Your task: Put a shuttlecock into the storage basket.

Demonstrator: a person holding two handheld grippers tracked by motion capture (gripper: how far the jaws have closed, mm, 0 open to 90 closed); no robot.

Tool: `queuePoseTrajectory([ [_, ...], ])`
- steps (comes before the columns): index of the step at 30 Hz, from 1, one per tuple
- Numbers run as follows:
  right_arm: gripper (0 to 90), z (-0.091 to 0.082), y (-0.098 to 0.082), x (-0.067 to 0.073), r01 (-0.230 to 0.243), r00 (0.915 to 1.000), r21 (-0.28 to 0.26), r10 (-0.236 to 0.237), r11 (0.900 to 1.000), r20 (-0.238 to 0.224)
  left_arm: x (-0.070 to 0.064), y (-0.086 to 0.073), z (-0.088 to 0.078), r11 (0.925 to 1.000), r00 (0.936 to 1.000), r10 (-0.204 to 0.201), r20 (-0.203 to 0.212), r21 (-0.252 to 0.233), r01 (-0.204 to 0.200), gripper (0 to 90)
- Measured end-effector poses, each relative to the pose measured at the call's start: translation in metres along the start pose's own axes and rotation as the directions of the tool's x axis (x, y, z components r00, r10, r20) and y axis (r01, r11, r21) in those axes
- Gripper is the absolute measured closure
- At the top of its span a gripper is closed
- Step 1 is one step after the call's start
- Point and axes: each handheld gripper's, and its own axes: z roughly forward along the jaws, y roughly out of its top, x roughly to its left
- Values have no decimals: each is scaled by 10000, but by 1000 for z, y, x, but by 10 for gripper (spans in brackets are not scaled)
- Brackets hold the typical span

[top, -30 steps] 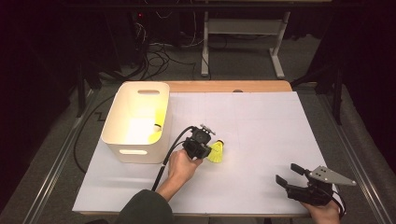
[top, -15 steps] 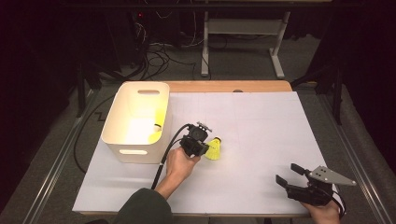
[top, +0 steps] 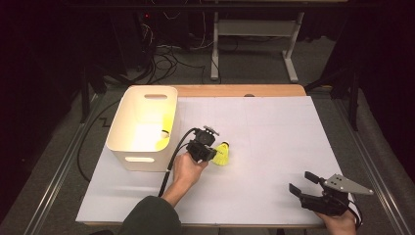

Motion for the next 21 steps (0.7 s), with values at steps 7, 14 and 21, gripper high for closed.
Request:
queuePoseTrajectory([
  [7,231,0,0,0,41,10000,-16,-41,10000,-6,1,1,-1,10000,10000,-63,-53,-55,62,889],
  [14,231,-1,0,1,-20,10000,-25,20,10000,19,5,2,-2,9995,9996,-297,-12,-51,297,889],
  [21,231,0,0,0,2,10000,2,-2,10000,8,9,3,-4,9991,9991,-423,-72,-65,423,889],
])
